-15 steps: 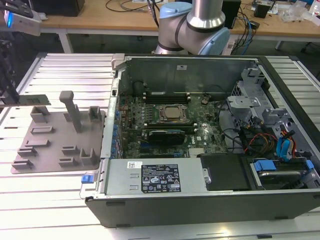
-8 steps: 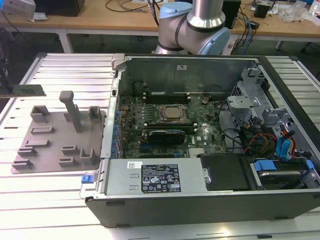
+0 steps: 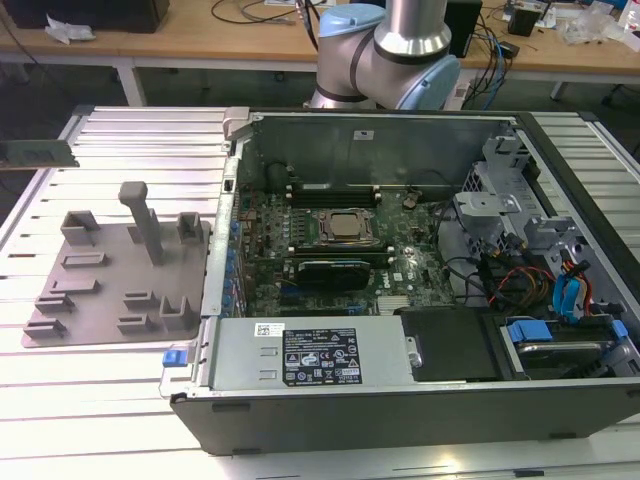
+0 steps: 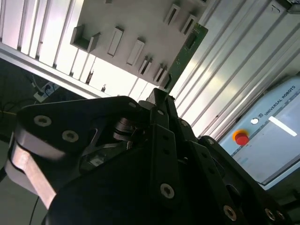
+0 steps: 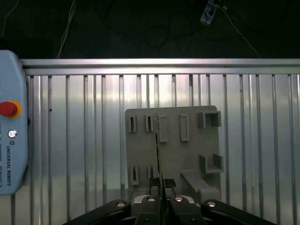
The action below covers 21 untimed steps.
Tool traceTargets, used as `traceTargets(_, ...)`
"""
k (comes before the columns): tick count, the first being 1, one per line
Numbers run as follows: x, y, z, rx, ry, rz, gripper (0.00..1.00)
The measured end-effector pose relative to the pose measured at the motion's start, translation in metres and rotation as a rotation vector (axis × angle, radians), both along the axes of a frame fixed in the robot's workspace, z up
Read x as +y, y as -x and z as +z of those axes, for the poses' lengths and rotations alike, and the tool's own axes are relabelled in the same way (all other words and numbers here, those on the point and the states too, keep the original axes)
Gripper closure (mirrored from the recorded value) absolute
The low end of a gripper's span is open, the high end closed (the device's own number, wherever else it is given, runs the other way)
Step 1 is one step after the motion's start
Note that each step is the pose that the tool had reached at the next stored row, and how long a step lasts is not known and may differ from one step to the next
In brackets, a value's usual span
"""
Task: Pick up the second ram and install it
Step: 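Pick up the second ram and move it above second insertion slot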
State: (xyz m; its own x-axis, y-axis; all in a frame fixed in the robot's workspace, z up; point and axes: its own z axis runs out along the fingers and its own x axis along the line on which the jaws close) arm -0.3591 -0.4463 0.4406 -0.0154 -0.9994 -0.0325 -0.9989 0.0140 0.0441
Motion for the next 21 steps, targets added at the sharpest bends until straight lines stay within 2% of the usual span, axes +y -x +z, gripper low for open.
traceTargets(1, 0.0000, 0.000, 0.0016, 0.0000, 0.0000, 0.000, 0.89)
traceTargets(3, 0.0000, 0.000, 0.0099, 0.0000, -0.0001, 0.000, 0.89)
traceTargets(7, 0.0000, 0.000, 0.0191, 0.0000, 0.0000, 0.000, 0.89)
traceTargets(16, 0.0000, 0.000, 0.0633, 0.0002, 0.0001, 0.000, 0.89)
traceTargets(21, 0.0000, 0.000, 0.0653, 0.0001, -0.0002, 0.000, 0.89)
